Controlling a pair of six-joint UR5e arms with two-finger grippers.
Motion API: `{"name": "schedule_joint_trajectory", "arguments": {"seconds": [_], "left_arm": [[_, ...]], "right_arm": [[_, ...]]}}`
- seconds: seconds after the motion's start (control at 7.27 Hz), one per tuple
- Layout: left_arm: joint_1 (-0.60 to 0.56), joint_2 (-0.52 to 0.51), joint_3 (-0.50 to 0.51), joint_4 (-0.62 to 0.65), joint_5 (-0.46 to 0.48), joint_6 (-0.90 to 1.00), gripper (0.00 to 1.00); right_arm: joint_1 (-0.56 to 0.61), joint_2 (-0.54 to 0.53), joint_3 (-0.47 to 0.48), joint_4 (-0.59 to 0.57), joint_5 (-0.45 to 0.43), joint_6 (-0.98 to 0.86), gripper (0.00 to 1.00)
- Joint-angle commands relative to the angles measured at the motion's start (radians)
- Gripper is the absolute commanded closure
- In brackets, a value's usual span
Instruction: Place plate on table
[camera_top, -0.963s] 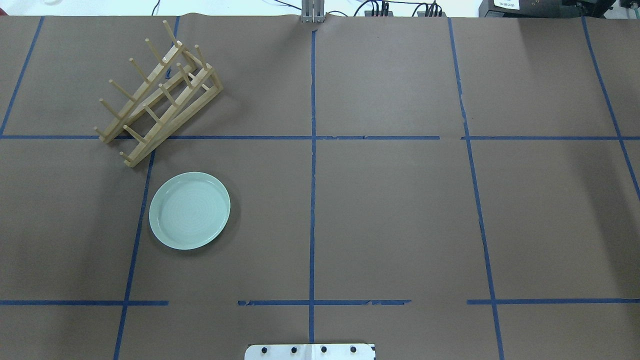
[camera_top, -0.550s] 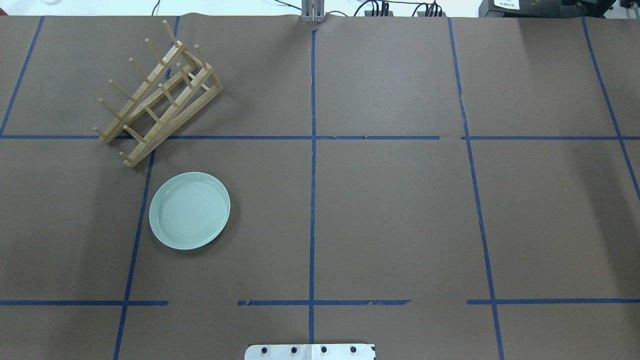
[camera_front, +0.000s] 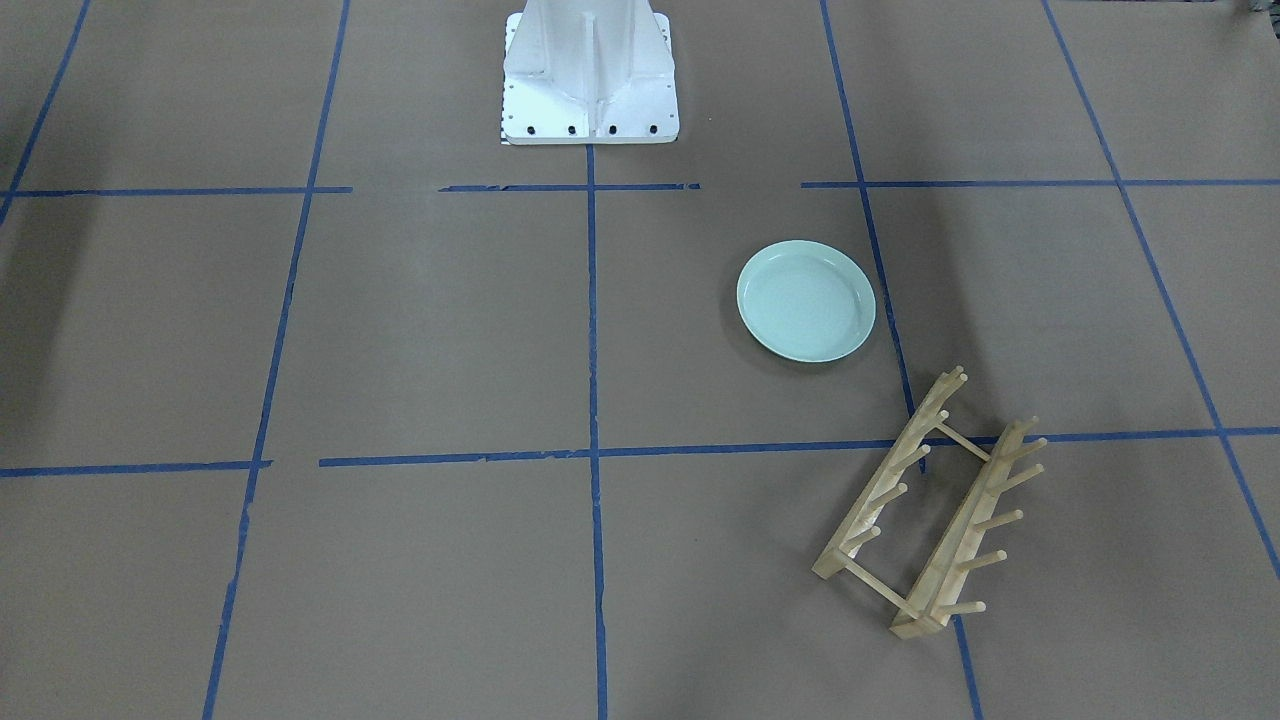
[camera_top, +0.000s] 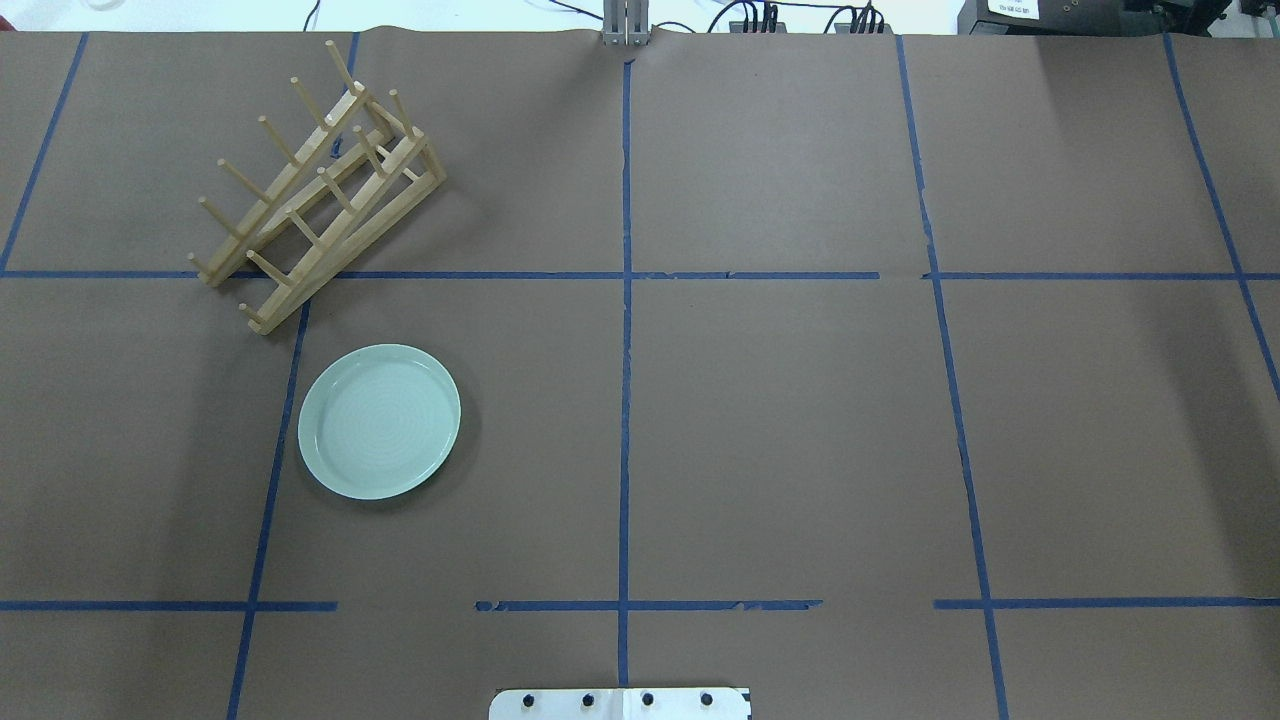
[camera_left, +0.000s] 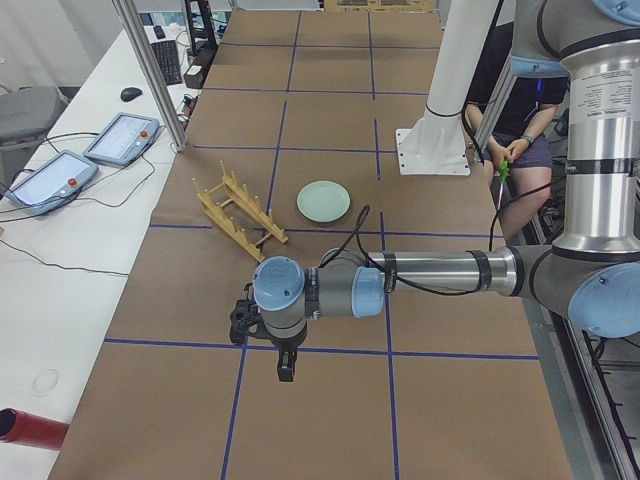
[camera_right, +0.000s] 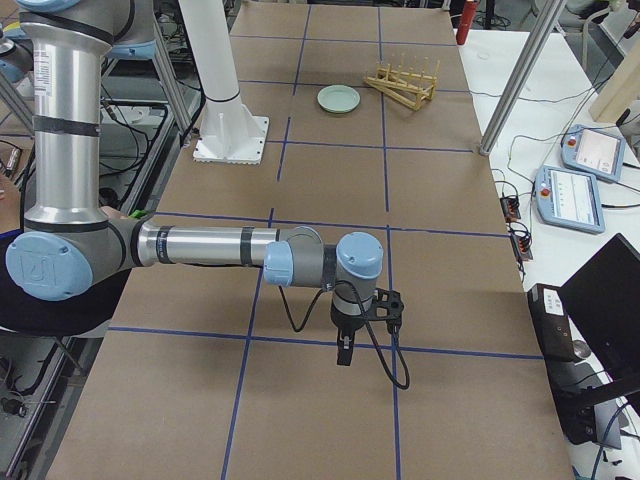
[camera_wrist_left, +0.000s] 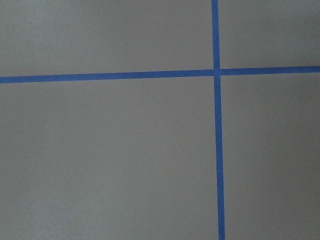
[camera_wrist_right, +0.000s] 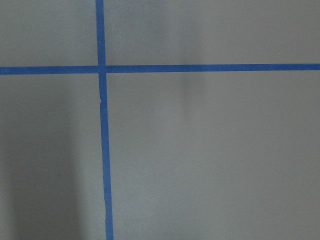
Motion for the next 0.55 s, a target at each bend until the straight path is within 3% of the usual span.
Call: {"name": "schedule_joint_trajectory", "arguments": {"seconds": [0.0,0.41], "left_arm": [[-0.001,0.004,0.003,-0.001,-0.004,-0.005,0.00],[-0.001,0.006,-0.011,-0.001,-0.004,0.001,0.00]], "right_arm": [[0.000,0.000,0.000,0.000,0.000,-0.002,0.00],[-0.002,0.000,0.000,0.000,0.000,0.000,0.00]]}}
